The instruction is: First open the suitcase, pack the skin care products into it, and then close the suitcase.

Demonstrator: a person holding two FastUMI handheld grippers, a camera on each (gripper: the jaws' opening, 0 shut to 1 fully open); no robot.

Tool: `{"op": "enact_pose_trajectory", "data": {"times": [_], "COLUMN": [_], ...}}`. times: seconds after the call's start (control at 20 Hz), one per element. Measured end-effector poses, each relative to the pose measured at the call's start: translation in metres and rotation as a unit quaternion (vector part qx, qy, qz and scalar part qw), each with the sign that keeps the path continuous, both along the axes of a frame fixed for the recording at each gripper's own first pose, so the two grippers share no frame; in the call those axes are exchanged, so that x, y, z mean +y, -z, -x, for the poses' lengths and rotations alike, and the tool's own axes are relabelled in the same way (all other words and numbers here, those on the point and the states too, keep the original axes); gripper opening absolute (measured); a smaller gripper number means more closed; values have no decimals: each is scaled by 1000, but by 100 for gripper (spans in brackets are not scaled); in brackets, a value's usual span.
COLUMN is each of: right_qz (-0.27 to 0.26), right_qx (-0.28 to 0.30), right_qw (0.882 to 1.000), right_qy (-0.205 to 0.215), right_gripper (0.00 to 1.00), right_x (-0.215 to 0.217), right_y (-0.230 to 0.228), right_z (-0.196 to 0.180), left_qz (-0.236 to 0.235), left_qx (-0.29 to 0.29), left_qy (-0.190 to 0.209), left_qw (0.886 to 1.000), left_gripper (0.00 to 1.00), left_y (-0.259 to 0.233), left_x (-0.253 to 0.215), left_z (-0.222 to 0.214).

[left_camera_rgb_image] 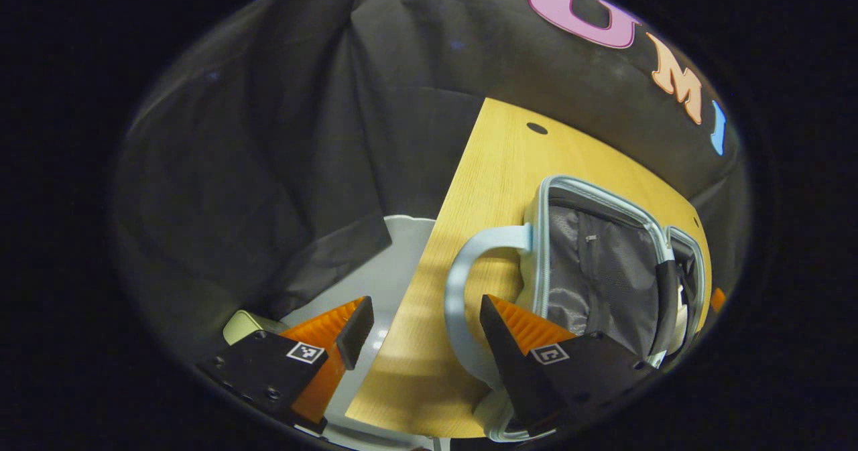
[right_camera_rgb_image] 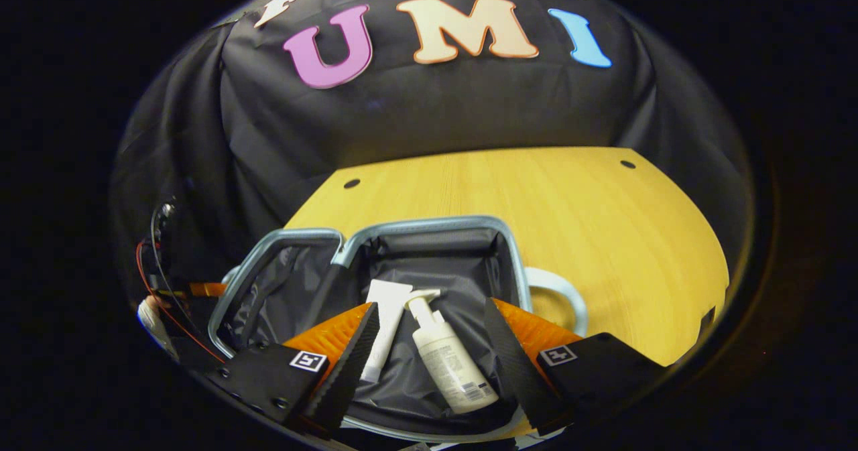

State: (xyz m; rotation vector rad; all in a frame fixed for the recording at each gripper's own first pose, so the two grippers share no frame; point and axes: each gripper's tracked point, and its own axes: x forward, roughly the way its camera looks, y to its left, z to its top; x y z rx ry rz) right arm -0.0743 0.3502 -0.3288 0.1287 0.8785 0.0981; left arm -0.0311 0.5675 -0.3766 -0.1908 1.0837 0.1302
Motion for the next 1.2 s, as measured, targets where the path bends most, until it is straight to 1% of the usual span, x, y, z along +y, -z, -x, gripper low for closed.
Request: {"op": "enact_pose_trajectory", "data": {"times": [0.05, 0.1, 0.15, 0.2, 0.25, 0.3, 0.35, 0.4, 0.45, 0.5, 0.55, 0.65, 0.75, 0.8, 1.0, 1.2], "right_qz": [6, 12, 16, 20, 23, 27, 31, 34, 37, 41, 44, 31, 22, 23, 4, -7], "right_qx": [-15, -27, -37, -45, -51, -57, -65, -70, -76, -81, -87, -95, -111, -119, -144, -168], "right_qw": [1000, 1000, 999, 999, 998, 998, 997, 997, 996, 996, 995, 995, 994, 993, 989, 984], "right_qy": [4, 8, 12, 17, 21, 23, 25, 25, 24, 22, 22, 19, 1, -10, -45, -63], "right_gripper": [99, 94, 99, 99, 99, 99, 99, 99, 99, 99, 99, 99, 99, 98, 99, 99], "right_x": [-6, -11, -17, -22, -26, -31, -34, -37, -43, -46, -47, -43, -40, -40, -39, -57], "right_y": [-9, -19, -26, -33, -38, -43, -47, -50, -51, -54, -58, -67, -75, -78, -94, -111], "right_z": [-5, -10, -13, -16, -17, -20, -20, -21, -22, -23, -23, -20, -27, -31, -39, -41], "left_qz": [2, 4, 12, 27, 41, 38, 30, 16, -9, -33, -33, -13, -31, -36, -47, -54], "left_qx": [6, 14, 20, 29, 44, 51, 61, 77, 80, 61, 49, 17, -11, -25, -67, -103], "left_qy": [4, 7, 13, 19, 20, 30, 40, 48, 53, 35, 33, 39, 58, 62, 64, 83], "left_qw": [1000, 1000, 1000, 999, 998, 998, 997, 996, 995, 997, 998, 999, 998, 997, 995, 990], "left_gripper": [96, 94, 94, 92, 84, 71, 70, 61, 42, 23, 5, 4, 2, 1, 1, 1], "left_y": [5, 12, 17, 21, 20, 23, 25, 23, 17, 2, -1, -28, -58, -71, -128, -178], "left_x": [-1, -3, -5, -5, -8, -7, -5, -1, 7, 16, 18, 3, 3, -5, -29, -63], "left_z": [-1, -3, -6, -7, -3, -6, -4, -2, -5, -14, -19, -29, -36, -37, -39, -40]}}
